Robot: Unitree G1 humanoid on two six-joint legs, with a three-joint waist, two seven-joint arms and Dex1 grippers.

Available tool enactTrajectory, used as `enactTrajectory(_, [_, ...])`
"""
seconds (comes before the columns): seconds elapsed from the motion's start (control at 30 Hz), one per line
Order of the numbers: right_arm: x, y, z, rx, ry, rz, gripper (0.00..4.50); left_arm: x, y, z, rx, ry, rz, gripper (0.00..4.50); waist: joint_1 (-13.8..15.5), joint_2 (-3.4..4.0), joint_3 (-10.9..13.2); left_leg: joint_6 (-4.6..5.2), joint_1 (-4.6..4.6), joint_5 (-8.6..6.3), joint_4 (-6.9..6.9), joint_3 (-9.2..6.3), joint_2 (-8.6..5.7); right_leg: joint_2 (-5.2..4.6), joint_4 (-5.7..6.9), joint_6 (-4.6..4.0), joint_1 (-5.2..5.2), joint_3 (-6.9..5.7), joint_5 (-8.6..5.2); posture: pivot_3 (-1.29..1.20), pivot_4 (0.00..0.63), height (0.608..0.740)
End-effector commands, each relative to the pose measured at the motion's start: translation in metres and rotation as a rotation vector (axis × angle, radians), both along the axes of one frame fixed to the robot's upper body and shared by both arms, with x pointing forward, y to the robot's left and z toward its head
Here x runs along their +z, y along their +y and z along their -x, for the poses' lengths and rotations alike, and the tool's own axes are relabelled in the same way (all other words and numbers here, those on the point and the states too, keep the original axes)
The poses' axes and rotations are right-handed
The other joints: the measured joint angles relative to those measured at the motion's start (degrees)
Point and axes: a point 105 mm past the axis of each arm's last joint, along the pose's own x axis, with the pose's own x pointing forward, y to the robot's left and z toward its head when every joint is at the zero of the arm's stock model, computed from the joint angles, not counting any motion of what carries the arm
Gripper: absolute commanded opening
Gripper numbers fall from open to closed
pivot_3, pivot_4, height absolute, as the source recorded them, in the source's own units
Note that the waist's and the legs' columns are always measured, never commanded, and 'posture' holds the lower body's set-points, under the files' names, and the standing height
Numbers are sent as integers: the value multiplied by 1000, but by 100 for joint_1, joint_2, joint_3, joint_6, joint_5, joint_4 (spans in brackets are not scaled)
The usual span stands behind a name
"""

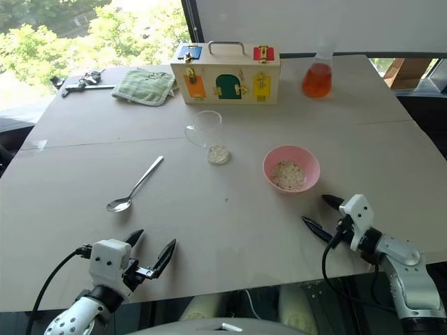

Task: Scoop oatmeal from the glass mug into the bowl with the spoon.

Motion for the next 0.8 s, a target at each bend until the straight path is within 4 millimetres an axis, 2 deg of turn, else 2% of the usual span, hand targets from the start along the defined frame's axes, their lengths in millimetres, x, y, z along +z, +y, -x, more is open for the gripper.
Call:
enactTrajectory(0.03, [8,4,3,26,-24,-5,4480,7,2,-5,-4,-44,-19,4500,0,0,0,0,0,0,0,0,0,0,0,0,0,0,0,0,150,740])
enactTrajectory(0.27, [13,8,7,44,-41,-10,4480,10,1,-13,-4,-71,-30,4500,-6,2,-1,-4,0,3,2,1,0,1,2,-2,0,1,3,0,150,740])
enactTrajectory(0.8, [17,15,13,91,-50,-25,4480,10,0,-14,-3,-79,-31,4500,-1,2,-1,-4,0,3,3,1,0,2,3,-3,-1,0,3,0,150,740])
